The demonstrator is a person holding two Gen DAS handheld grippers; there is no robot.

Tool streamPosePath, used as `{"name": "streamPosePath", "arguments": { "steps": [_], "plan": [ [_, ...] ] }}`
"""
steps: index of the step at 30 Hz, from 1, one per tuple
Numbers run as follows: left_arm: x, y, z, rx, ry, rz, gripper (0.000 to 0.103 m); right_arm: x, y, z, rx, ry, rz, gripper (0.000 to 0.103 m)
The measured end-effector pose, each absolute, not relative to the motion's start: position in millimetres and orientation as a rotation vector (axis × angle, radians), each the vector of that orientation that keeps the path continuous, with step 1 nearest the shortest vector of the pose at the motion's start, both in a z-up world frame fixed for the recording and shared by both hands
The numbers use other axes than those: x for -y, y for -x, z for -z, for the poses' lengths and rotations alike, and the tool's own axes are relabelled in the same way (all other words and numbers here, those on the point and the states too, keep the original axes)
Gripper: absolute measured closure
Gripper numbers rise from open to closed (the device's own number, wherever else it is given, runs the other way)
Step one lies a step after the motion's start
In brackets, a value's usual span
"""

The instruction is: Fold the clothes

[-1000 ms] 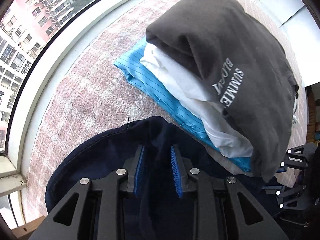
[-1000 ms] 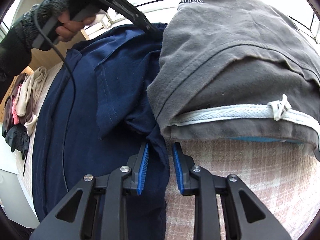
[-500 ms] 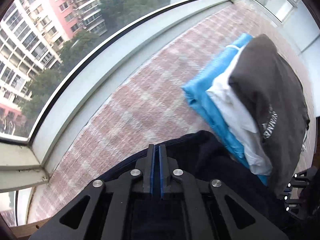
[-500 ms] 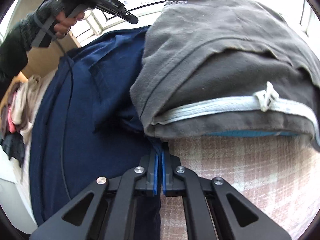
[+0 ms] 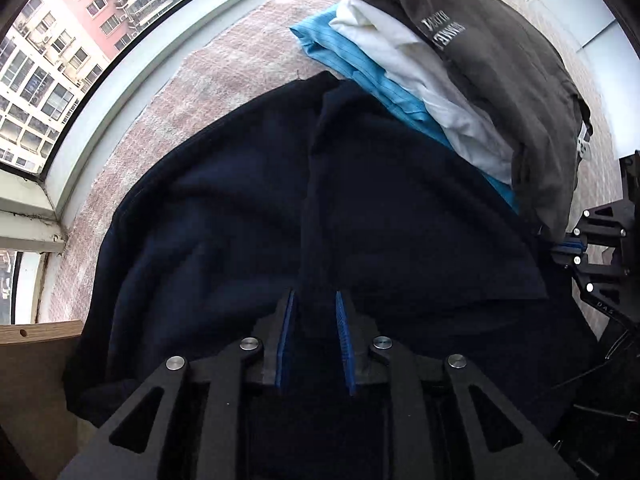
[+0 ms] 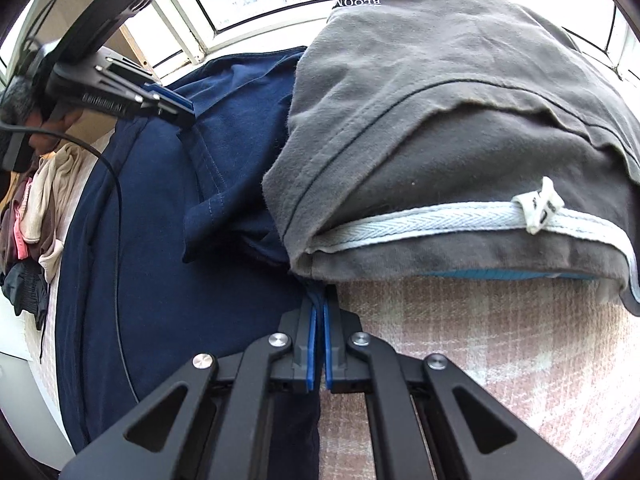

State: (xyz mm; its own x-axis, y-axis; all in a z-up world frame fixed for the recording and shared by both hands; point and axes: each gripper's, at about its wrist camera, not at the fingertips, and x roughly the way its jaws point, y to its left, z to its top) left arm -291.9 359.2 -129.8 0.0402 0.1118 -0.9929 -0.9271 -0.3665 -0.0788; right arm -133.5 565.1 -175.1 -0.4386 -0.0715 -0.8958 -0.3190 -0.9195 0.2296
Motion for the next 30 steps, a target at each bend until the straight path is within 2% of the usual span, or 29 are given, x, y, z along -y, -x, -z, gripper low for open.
{"name": "streamPosePath", "arguments": {
  "steps": [4, 7, 10, 13, 19, 26, 30],
  "plan": [
    [-361.8, 283.8, 124.9, -0.905, 1.408, -1.462, 0.074, -563.2, 136.3, 175.7, -0.546, 1.578, -2.474, 0.101],
    [-361.9, 281.1, 128.2, -0.944, 1.413, -1.450, 0.075, -564.5, 136.4, 175.8, -0.562, 1.578, -2.469, 0.101],
    [-360.1, 281.6, 136.9, -1.003, 1.428, -1.436, 0.099, -563.5, 137.8, 176.7, -0.560, 1.575, -2.469, 0.101],
    [-354.5, 288.9, 135.7, -0.990, 1.431, -1.444, 0.101, -562.8, 137.9, 176.9, -0.554, 1.572, -2.470, 0.101],
    [-337.7, 314.7, 113.9, -0.920, 1.427, -1.520, 0.101, -561.7, 137.9, 176.5, -0.536, 1.574, -2.475, 0.101],
    [-311.1, 365.3, 111.3, -1.000, 1.512, -1.705, 0.098, -561.6, 137.3, 176.3, -0.533, 1.577, -2.468, 0.101],
    [-331.9, 355.2, 92.3, -0.816, 1.491, -1.656, 0.089, -560.5, 137.9, 176.2, -0.533, 1.580, -2.464, 0.101]
  ]
}}
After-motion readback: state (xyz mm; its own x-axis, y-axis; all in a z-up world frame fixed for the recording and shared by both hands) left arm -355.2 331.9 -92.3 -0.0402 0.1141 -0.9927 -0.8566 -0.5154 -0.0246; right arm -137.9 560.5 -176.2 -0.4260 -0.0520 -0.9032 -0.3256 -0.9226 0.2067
